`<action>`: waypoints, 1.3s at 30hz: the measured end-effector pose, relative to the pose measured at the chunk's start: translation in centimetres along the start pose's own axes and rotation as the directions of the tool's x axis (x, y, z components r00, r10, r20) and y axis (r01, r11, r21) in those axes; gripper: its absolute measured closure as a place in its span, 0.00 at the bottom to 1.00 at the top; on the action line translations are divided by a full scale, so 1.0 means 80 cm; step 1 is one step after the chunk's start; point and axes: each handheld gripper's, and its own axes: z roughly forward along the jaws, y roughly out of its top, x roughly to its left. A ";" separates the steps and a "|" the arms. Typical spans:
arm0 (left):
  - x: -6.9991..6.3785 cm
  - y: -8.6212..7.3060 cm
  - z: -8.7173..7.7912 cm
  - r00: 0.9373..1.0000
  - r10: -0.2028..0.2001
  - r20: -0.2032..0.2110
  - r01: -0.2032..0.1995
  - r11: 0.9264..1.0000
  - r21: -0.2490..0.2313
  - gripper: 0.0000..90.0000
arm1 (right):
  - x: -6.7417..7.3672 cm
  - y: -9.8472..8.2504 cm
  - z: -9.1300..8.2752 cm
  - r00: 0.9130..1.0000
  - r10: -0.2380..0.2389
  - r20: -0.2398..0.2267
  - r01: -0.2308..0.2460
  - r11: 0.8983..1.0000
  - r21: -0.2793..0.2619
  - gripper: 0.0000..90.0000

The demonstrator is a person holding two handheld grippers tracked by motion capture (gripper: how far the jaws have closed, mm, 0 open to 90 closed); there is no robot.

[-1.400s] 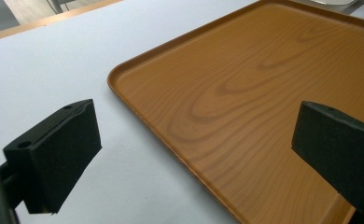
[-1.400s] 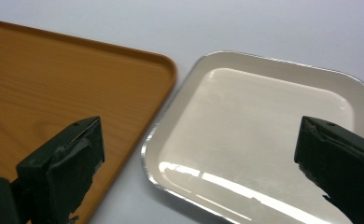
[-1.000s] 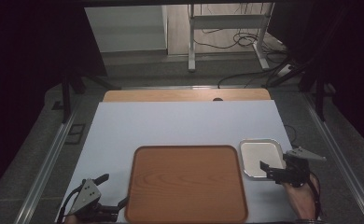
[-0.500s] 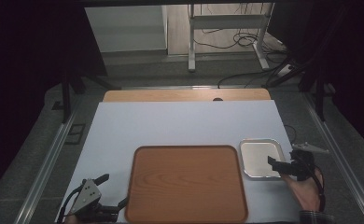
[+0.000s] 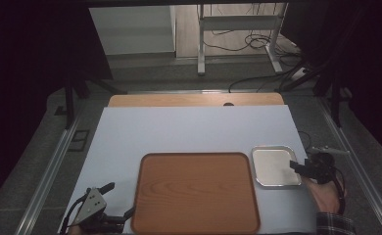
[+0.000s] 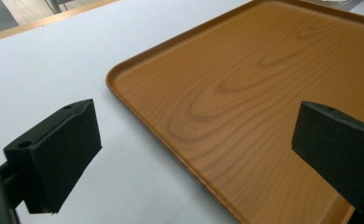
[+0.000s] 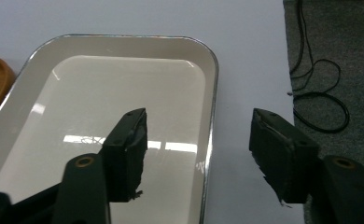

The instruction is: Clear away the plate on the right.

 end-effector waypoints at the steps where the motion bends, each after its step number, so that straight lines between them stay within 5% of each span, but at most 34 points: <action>1: 0.000 0.000 0.000 1.000 0.000 0.000 0.000 1.000 0.000 0.01 | -0.001 0.001 0.001 1.000 0.003 0.000 -0.003 1.000 0.007 0.50; 11: 0.000 0.000 0.000 1.000 0.001 -0.001 -0.001 1.000 0.002 0.01 | -0.011 0.005 0.015 1.000 0.023 -0.020 -0.021 0.998 0.065 0.77; 20: 0.000 0.000 0.000 1.000 0.002 -0.001 -0.002 1.000 0.003 0.01 | -0.019 0.006 0.023 0.993 0.097 -0.069 -0.089 0.990 0.113 0.93; 24: 0.000 0.000 0.000 1.000 0.003 -0.002 -0.003 1.000 0.004 0.01 | -0.023 0.007 0.022 0.985 0.148 -0.093 -0.136 0.983 0.121 0.96; 29: 0.000 0.000 0.000 1.000 0.000 -0.002 0.000 1.000 0.002 0.01 | -0.035 0.004 0.017 0.961 0.224 -0.159 -0.210 0.972 0.104 0.99; 39: 0.000 0.000 0.000 1.000 -0.002 -0.002 0.002 1.000 -0.001 0.01 | -0.035 0.006 0.004 0.956 0.247 -0.161 -0.240 0.969 0.061 0.98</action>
